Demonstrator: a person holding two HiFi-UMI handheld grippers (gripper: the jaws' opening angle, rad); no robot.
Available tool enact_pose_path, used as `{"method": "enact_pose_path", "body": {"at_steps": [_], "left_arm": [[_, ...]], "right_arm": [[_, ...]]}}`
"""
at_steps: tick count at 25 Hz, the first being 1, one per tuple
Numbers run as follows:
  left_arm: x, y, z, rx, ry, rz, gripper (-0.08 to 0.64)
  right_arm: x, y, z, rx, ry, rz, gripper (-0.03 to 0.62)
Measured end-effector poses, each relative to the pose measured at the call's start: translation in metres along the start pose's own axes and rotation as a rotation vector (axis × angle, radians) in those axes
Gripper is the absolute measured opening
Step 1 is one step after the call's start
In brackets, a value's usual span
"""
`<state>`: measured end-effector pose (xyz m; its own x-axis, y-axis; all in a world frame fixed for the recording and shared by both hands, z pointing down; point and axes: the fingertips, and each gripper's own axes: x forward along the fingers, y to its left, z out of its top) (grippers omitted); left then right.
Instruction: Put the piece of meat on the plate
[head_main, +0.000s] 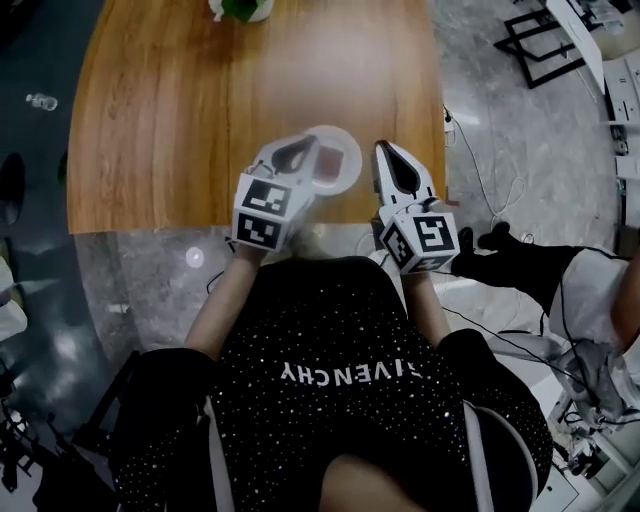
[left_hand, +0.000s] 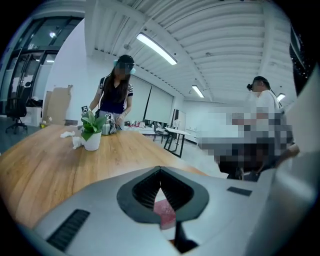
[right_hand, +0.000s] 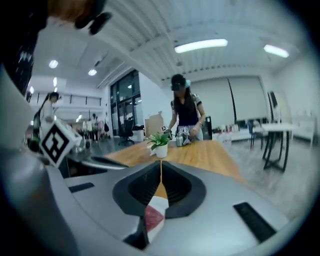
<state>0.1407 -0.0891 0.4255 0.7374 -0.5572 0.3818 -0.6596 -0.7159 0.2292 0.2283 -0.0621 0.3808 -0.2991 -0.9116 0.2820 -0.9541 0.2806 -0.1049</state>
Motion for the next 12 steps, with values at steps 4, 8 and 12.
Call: {"method": "enact_pose_path", "body": {"at_steps": [4,8,12], "left_arm": [[-0.012,0.002,0.003,0.029,-0.018,0.036,0.009],[-0.021,0.0,0.003,0.019,-0.045,0.046,0.009],[-0.027,0.0,0.006,0.032,-0.078,0.045,0.009]], "right_arm": [[-0.007,0.009,0.002,-0.186,-0.015,-0.073,0.014],[-0.007,0.019,-0.002,-0.2,-0.046,-0.012,0.012],[-0.003,0.025,-0.001,-0.197,-0.065,0.019,0.012]]}}
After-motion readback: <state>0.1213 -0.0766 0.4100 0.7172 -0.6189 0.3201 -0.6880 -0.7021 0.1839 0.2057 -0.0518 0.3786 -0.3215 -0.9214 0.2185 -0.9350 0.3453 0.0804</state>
